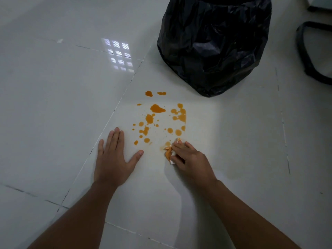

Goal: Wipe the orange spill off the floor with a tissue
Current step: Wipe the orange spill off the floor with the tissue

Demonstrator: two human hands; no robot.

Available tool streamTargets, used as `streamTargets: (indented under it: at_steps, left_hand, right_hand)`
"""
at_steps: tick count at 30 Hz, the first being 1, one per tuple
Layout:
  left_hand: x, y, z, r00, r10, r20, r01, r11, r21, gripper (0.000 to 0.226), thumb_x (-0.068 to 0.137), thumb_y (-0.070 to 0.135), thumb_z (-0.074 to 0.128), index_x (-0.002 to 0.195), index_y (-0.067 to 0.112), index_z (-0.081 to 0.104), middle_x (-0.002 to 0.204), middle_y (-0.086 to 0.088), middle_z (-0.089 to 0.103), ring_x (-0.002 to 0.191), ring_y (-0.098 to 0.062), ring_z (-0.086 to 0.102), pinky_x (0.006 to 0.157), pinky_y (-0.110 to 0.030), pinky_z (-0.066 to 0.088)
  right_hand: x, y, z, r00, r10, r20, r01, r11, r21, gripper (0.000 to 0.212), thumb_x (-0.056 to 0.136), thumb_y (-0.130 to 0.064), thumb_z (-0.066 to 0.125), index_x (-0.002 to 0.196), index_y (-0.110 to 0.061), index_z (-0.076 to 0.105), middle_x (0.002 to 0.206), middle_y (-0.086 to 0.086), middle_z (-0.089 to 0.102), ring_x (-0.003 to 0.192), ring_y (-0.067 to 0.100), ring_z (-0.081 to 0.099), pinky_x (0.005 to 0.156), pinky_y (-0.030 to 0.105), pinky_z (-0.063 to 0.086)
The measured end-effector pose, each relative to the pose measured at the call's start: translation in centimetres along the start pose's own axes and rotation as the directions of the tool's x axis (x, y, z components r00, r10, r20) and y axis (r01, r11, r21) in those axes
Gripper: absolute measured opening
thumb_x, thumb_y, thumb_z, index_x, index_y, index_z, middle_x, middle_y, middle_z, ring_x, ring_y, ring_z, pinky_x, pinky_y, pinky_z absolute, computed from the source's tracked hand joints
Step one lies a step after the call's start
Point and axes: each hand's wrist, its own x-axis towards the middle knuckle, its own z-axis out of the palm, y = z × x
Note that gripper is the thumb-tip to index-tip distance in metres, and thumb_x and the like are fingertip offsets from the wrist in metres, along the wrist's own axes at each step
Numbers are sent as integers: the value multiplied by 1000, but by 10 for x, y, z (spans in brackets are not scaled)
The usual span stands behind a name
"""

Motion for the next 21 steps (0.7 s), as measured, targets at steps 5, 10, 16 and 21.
streamTargets:
  at_steps: [5,10,16,21]
  left_hand:
    - [-1,1,-2,1000,-5,3,5,1000,-5,101,86,80,18,158,9,17,168,-5,13,155,-18,7,126,-47,6]
    - [0,1,-2,1000,-7,0,7,1000,-15,100,86,79,21,158,9,17,168,-5,13,155,-18,7,126,-47,6]
    - [0,-1,-1,1000,-9,6,9,1000,-25,100,87,80,20,159,11,15,168,-3,11,155,-16,4,126,-46,5]
    - [0,-1,-1,1000,-9,0,9,1000,-15,100,86,80,21,159,11,15,168,-3,12,155,-17,6,126,-46,6]
  right_hand:
    - [-3,-4,0,958,-122,-258,104,991,-84,7,87,-22,71,90,-16,73,85,-2,71,79,17,63,68,30,53]
    - [-9,21,-6,913,-354,-201,350,935,-54,12,92,-16,67,100,-13,76,107,0,71,112,17,62,100,34,47]
    - [-2,21,-7,891,-452,-37,453,891,26,25,101,-25,54,116,-13,71,124,1,66,134,16,50,117,39,32]
    - [12,15,-15,862,-503,60,503,864,7,26,98,-22,55,113,-10,73,121,10,67,120,26,59,115,33,33]
